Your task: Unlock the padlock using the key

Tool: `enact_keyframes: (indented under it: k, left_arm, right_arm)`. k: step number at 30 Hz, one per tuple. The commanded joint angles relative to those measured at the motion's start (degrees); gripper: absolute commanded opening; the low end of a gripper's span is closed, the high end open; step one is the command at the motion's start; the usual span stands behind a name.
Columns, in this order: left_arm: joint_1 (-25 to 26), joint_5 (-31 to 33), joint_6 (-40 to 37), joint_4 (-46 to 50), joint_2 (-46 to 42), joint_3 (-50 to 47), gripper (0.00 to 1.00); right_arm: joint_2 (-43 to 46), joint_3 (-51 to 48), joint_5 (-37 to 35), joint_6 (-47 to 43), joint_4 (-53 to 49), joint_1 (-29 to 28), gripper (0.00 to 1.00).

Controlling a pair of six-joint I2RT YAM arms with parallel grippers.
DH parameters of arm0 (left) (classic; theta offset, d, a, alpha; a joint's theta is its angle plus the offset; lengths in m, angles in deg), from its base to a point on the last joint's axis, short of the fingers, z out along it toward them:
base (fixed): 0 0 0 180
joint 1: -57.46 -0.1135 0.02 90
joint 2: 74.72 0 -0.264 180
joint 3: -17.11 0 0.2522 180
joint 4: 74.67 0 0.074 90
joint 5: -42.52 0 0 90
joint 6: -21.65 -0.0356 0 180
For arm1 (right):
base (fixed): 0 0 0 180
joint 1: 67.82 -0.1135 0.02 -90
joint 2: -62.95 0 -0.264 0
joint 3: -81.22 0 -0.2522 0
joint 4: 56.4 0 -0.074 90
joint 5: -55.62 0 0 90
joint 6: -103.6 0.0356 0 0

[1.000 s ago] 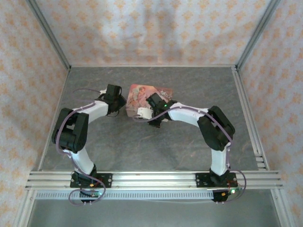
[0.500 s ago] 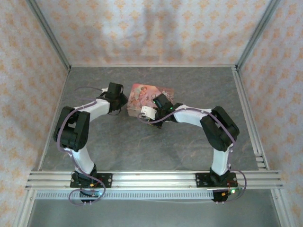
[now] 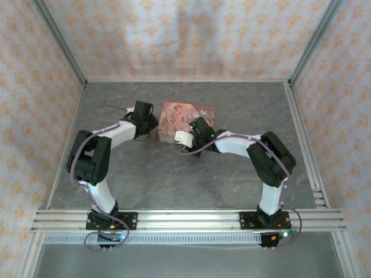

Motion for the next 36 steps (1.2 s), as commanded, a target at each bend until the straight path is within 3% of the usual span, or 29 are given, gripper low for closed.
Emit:
enact_keyframes:
  k: [1,4,13,17,20,27,36]
  left_arm:
    - [2.08,-3.65,-0.87,3.06,1.57,0.82,0.4]
    - [2.25,-4.04,-0.7,2.69,1.26,0.62,0.4]
    - [3.25,-4.16,-0.57,2.67,2.24,1.39,0.4]
    - [3.75,-4.16,-0.46,2.89,2.62,1.92,0.4]
    - [3.75,-3.03,-0.93,3.77,1.89,1.7,0.4]
    - [3.67,-2.93,-0.95,3.51,1.08,1.29,0.4]
    - [3.67,-3.46,-0.73,3.17,1.21,1.08,0.4]
  right_arm:
    - [3.92,-1.42,-1.33,-0.42,6.79,-0.13,0.0]
    - [4.16,-0.61,0.43,0.56,5.32,0.83,0.0]
    - [-3.27,11.44,-2.58,-13.21,-0.56,-3.16,0.0]
    - [-4.67,12.67,2.85,-5.76,3.65,-3.3,0.0]
    - [-5.27,12.08,7.6,5.32,4.66,-1.43,0.0]
    - [-1.41,7.13,1.52,23.21,-3.32,-1.78,0.0]
    - [-2.85,3.86,-6.48,25.5,-10.56,0.56,0.0]
